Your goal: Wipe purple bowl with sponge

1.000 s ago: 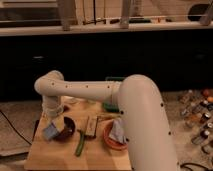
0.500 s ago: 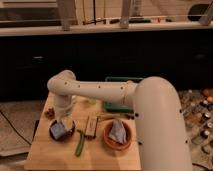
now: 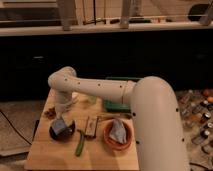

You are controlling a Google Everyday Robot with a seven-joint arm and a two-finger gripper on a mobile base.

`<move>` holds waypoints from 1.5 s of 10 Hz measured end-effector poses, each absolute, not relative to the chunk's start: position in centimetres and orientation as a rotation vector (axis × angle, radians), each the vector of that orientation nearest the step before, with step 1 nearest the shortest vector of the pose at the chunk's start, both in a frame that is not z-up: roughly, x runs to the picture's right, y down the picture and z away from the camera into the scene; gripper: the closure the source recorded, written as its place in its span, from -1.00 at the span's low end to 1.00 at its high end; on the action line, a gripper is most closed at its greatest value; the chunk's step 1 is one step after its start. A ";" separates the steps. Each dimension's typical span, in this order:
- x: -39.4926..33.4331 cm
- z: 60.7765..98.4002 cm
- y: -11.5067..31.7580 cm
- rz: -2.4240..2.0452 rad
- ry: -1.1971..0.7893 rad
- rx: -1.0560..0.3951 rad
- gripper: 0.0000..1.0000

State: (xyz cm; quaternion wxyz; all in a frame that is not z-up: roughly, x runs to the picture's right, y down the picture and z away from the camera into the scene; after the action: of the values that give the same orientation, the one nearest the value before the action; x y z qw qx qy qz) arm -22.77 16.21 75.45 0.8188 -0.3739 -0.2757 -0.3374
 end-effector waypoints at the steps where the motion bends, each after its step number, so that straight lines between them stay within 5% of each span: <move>1: -23.0 75.5 16.1 -0.727 -0.595 -0.793 0.92; 15: -23.0 75.5 16.2 -0.727 -0.597 -0.794 0.92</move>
State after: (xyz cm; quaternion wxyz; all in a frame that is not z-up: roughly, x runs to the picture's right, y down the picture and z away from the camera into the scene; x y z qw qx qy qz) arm -23.02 16.18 75.54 0.8165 -0.3722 -0.2802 -0.3409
